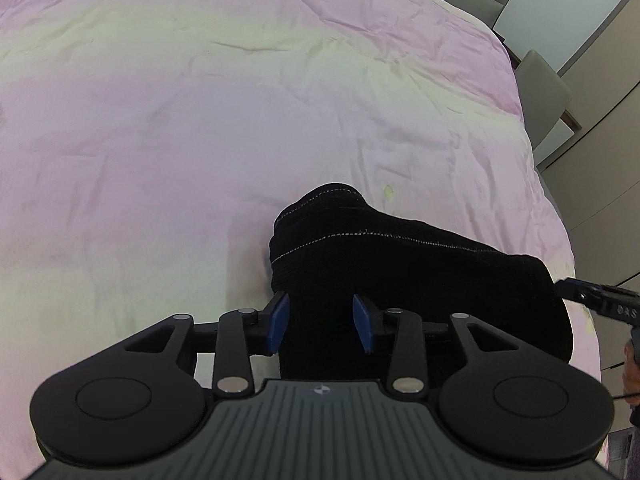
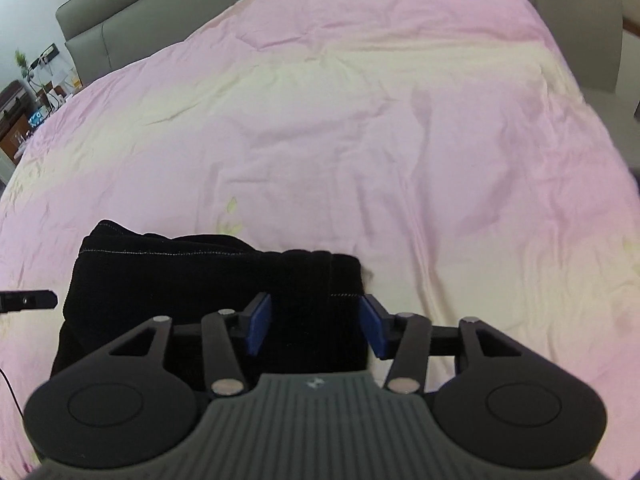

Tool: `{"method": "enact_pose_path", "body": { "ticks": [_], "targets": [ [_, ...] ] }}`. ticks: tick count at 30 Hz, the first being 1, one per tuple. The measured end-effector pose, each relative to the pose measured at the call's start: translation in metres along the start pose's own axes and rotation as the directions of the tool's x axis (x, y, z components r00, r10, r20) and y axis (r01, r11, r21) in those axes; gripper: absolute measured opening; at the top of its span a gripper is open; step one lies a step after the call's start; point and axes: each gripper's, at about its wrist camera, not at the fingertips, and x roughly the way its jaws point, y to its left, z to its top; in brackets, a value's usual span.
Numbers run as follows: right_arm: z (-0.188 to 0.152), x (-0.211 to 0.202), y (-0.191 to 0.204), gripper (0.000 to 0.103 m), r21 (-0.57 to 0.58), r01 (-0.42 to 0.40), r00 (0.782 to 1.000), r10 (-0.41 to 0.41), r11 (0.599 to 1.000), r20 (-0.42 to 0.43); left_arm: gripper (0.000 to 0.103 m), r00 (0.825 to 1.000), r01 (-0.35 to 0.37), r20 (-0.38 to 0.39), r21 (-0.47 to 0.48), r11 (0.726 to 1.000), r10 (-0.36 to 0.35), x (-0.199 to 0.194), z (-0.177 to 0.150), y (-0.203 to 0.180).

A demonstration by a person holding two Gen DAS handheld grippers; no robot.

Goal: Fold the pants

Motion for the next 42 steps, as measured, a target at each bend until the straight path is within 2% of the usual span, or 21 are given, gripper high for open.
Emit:
{"method": "enact_pose_path", "body": {
  "ticks": [2, 3, 4, 5, 6, 7, 8, 10, 12, 17, 20, 23, 27, 29, 33, 35, 39, 42],
  "targets": [
    [-0.004, -0.007, 0.011, 0.045, -0.046, -0.056, 0.998, 0.055, 0.997, -0.019, 0.036, 1.0, 0.002, -0.008, -0.04, 0.999, -0.002, 0.013, 0.007, 0.001],
    [-0.006, -0.007, 0.018, 0.042, -0.072, -0.083, 0.996, 0.08, 0.994, -0.047, 0.028, 1.0, 0.004, -0.013, -0.06, 0.998, -0.005, 0.021, 0.011, 0.001],
    [-0.009, -0.005, 0.025, 0.031, -0.101, -0.102, 0.993, 0.095, 0.99, -0.07, 0.028, 1.0, -0.011, -0.017, -0.069, 0.998, 0.01, 0.026, 0.014, 0.0],
    [-0.013, 0.0, 0.032, 0.024, -0.133, -0.108, 0.991, 0.096, 0.985, -0.092, 0.027, 0.999, -0.034, -0.021, -0.062, 0.998, 0.033, 0.032, 0.017, -0.002],
    [-0.016, 0.007, 0.037, 0.022, -0.167, -0.101, 0.99, 0.083, 0.981, -0.11, 0.027, 0.998, -0.056, -0.026, -0.047, 0.997, 0.055, 0.038, 0.019, -0.005],
    [-0.018, 0.018, 0.04, 0.018, -0.195, -0.067, 0.992, 0.044, 0.978, -0.118, 0.026, 0.997, -0.074, -0.029, -0.034, 0.997, 0.073, 0.043, 0.021, -0.007],
    [-0.018, 0.029, 0.038, 0.013, -0.198, -0.043, 0.991, 0.017, 0.979, -0.13, 0.026, 0.995, -0.09, -0.033, -0.027, 0.996, 0.089, 0.048, 0.024, -0.009],
    [-0.019, 0.055, 0.025, 0.008, -0.144, -0.038, 0.984, 0.013, 0.989, -0.175, 0.027, 0.993, -0.11, -0.043, -0.021, 0.994, 0.109, 0.059, 0.029, -0.012],
    [-0.021, 0.075, 0.01, 0.008, -0.066, -0.056, 0.977, 0.041, 0.996, -0.211, 0.027, 0.99, -0.13, -0.057, -0.02, 0.991, 0.129, 0.073, 0.034, -0.016],
    [-0.026, 0.079, -0.009, 0.008, -0.018, -0.118, 0.97, 0.111, 0.993, -0.215, 0.027, 0.979, -0.182, -0.083, 0.037, 0.983, 0.185, 0.101, 0.035, -0.029],
    [-0.028, 0.077, -0.01, 0.008, -0.001, -0.113, 0.973, 0.11, 0.994, -0.201, 0.029, 0.978, -0.189, -0.082, 0.062, 0.98, 0.194, 0.093, 0.034, -0.032],
    [-0.029, 0.066, -0.005, 0.009, -0.016, -0.114, 0.978, 0.109, 0.993, -0.18, 0.036, 0.978, -0.195, -0.056, 0.089, 0.977, 0.2, 0.069, 0.032, -0.032],
    [-0.034, 0.022, -0.007, 0.014, -0.013, -0.169, 0.982, 0.167, 0.986, -0.089, 0.037, 0.975, -0.219, -0.015, 0.143, 0.965, 0.224, 0.027, 0.008, -0.035],
    [-0.043, -0.003, -0.008, 0.024, -0.03, -0.159, 0.987, 0.158, 0.987, -0.041, 0.041, 0.98, -0.196, -0.012, 0.154, 0.968, 0.2, 0.006, -0.01, -0.036],
    [-0.076, -0.034, -0.012, 0.024, -0.072, -0.127, 0.992, 0.128, 0.989, 0.012, 0.05, 0.986, -0.161, -0.01, 0.175, 0.971, 0.165, -0.029, -0.052, -0.039],
    [-0.093, -0.034, -0.013, 0.024, -0.071, -0.112, 0.994, 0.113, 0.991, 0.011, 0.053, 0.986, -0.163, -0.002, 0.192, 0.968, 0.167, -0.041, -0.073, -0.043],
    [-0.121, -0.009, -0.017, 0.027, -0.017, -0.108, 0.994, 0.108, 0.994, -0.021, 0.067, 0.987, -0.16, 0.013, 0.243, 0.957, 0.161, -0.062, -0.117, -0.054],
    [-0.126, 0.011, -0.015, 0.027, 0.006, -0.099, 0.995, 0.099, 0.995, -0.031, 0.075, 0.981, -0.188, 0.016, 0.315, 0.93, 0.193, -0.068, -0.151, -0.064]
  ]
}}
